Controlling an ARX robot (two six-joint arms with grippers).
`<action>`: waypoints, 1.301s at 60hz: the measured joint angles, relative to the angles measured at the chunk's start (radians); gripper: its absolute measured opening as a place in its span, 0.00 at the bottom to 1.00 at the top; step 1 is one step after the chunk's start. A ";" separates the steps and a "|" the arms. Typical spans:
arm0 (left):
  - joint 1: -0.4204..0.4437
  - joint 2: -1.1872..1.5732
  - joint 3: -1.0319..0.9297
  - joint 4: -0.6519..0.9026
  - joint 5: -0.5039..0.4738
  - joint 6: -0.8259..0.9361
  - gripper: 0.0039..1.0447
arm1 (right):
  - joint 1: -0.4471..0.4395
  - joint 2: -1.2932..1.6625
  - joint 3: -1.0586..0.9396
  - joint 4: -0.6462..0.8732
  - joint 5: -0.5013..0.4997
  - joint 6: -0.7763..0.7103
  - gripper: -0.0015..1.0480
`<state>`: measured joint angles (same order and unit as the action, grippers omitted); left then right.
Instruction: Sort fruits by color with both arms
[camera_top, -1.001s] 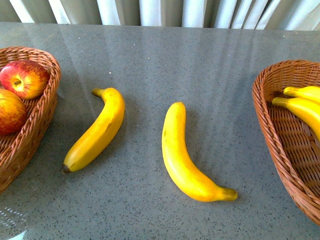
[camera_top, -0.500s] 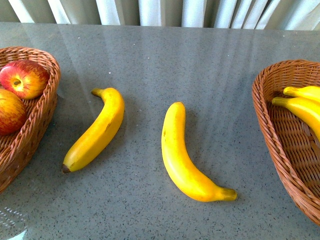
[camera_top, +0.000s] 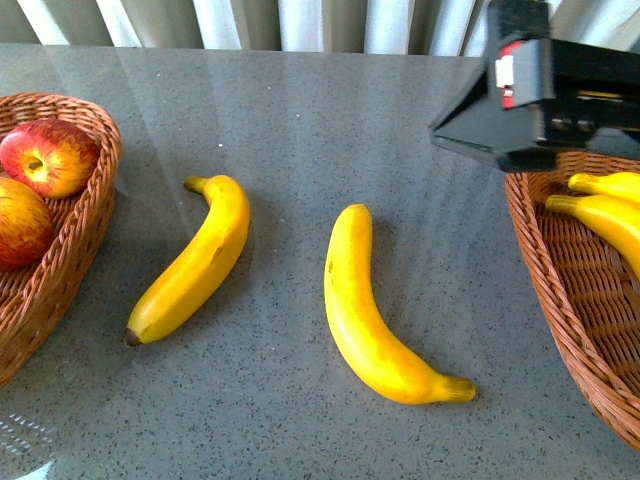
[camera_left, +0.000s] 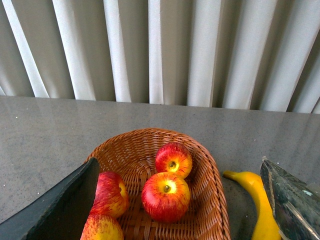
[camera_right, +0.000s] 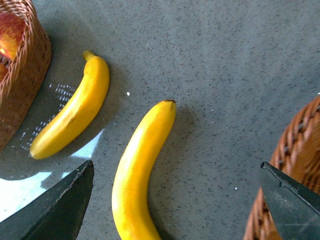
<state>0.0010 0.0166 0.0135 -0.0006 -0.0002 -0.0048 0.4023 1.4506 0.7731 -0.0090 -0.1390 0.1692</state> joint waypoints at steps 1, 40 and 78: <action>0.000 0.000 0.000 0.000 0.000 0.000 0.91 | 0.005 0.008 0.005 0.000 0.005 0.004 0.91; 0.000 0.000 0.000 0.000 0.000 0.000 0.91 | 0.216 0.269 0.126 -0.026 0.151 0.283 0.91; 0.000 0.000 0.000 0.000 0.000 0.000 0.91 | 0.252 0.427 0.202 -0.053 0.199 0.335 0.91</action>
<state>0.0010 0.0166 0.0135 -0.0002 -0.0002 -0.0051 0.6544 1.8778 0.9752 -0.0620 0.0601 0.5045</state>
